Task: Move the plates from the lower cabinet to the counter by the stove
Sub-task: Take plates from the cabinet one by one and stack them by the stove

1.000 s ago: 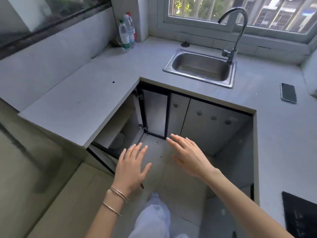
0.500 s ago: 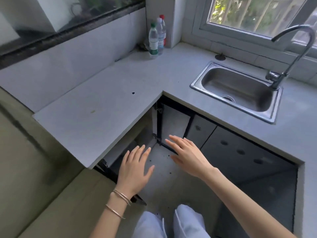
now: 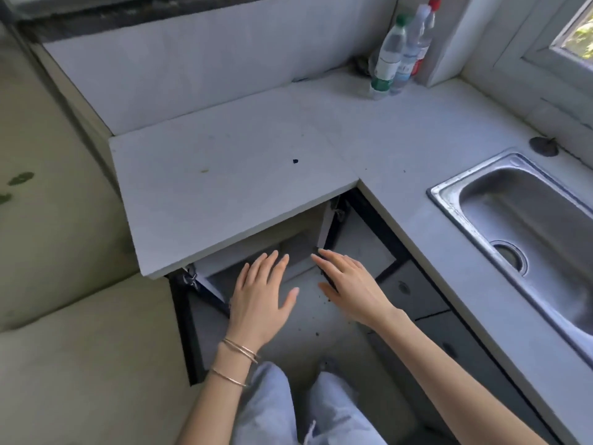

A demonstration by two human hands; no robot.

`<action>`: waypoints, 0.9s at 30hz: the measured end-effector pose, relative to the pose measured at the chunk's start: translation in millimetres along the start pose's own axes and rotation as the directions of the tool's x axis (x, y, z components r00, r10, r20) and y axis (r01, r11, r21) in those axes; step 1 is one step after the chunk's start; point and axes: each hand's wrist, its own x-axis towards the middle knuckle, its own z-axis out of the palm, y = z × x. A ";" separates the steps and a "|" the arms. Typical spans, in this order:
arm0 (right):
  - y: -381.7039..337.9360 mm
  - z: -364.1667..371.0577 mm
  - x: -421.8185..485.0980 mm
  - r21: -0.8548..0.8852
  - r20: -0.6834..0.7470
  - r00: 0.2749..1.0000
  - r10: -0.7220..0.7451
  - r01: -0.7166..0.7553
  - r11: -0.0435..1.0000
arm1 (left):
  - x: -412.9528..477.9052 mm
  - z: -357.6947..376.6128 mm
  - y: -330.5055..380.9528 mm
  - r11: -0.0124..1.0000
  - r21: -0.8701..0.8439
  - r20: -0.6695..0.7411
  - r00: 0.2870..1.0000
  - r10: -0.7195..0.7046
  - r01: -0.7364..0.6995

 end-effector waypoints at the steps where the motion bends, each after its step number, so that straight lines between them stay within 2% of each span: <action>1: 7.7 7.2 6.0 0.018 0.014 1.000 -0.005 0.005 1.000 | 5.6 11.0 0.3 1.000 -0.013 -0.001 1.000 -0.022 0.022; 6: 46.2 70.5 32.9 0.080 0.027 1.000 -0.002 0.000 0.997 | 24.8 89.0 -30.0 0.997 0.034 0.035 0.997 -0.076 0.075; 13: 114.1 204.4 82.3 0.233 -0.024 0.997 0.068 -0.060 0.970 | 63.4 229.4 -81.7 0.989 0.050 -0.014 0.990 -0.138 0.138; 17: 155.2 297.1 119.7 0.263 -0.055 0.998 -0.008 0.022 0.965 | 93.5 313.8 -123.0 0.985 0.101 -0.069 0.989 -0.133 0.140; 22: 202.4 404.6 162.3 0.164 -0.052 0.993 -0.107 0.114 0.980 | 116.6 414.7 -189.5 0.978 0.143 -0.141 0.982 -0.129 0.149; 27: 234.3 496.1 189.8 0.165 -0.044 0.983 -0.176 0.181 0.970 | 118.7 504.4 -244.0 0.972 0.165 -0.161 0.976 -0.144 0.170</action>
